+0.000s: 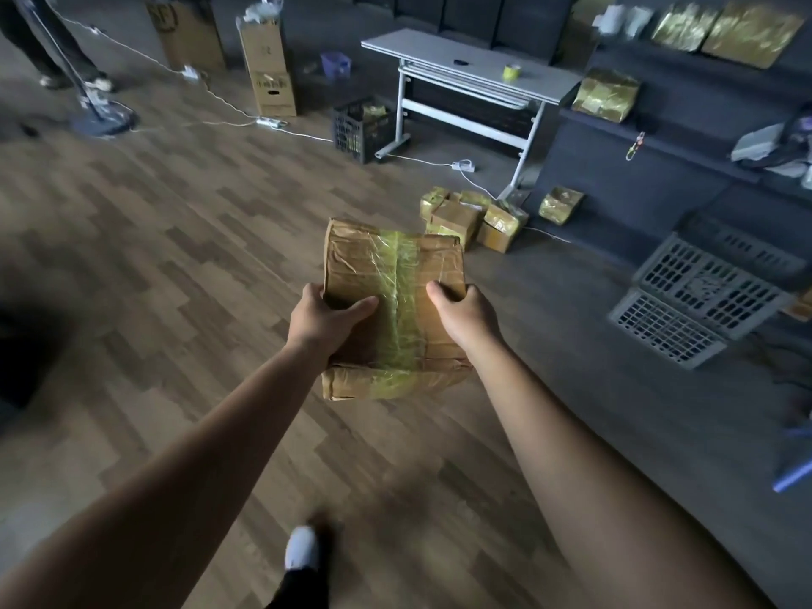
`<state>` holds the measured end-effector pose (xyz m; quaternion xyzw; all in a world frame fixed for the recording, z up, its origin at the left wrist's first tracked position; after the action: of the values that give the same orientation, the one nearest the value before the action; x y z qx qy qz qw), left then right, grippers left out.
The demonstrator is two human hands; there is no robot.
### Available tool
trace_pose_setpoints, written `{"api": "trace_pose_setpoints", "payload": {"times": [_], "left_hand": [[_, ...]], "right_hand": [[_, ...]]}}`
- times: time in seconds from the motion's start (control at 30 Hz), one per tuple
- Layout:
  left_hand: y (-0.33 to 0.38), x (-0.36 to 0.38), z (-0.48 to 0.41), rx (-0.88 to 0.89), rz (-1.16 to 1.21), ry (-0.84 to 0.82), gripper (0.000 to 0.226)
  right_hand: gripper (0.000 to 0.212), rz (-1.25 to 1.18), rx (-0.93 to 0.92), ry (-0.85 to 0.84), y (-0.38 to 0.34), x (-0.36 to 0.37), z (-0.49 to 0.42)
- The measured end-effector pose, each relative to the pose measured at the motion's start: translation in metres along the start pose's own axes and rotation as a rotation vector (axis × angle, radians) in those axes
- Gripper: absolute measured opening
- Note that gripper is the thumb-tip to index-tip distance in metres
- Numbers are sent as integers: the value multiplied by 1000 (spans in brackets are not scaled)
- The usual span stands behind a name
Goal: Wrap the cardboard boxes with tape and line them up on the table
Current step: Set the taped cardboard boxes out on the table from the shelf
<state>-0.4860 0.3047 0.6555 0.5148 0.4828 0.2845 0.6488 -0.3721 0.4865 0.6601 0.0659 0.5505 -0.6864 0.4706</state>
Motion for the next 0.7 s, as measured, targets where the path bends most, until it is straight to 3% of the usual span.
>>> {"api": "trace_pose_setpoints", "payload": {"times": [0.5, 0.7], "left_hand": [[9, -31, -367, 36, 93, -67, 67], [14, -16, -495, 52, 74, -94, 68]], "right_hand": [[57, -31, 0, 78, -261, 104, -226], [55, -49, -6, 90, -329, 132, -326]]}}
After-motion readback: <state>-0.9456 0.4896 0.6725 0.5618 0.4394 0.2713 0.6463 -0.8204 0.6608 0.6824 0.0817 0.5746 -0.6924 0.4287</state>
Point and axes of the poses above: each hand's wrist, its own z-axis away from the middle knuckle, its own x-axis out of the palm, y = z × x, the point moved 3 cm from there along -z, towards the middle knuckle, and after that the axes turned 13 degrees about x, right-handed, at the moved point
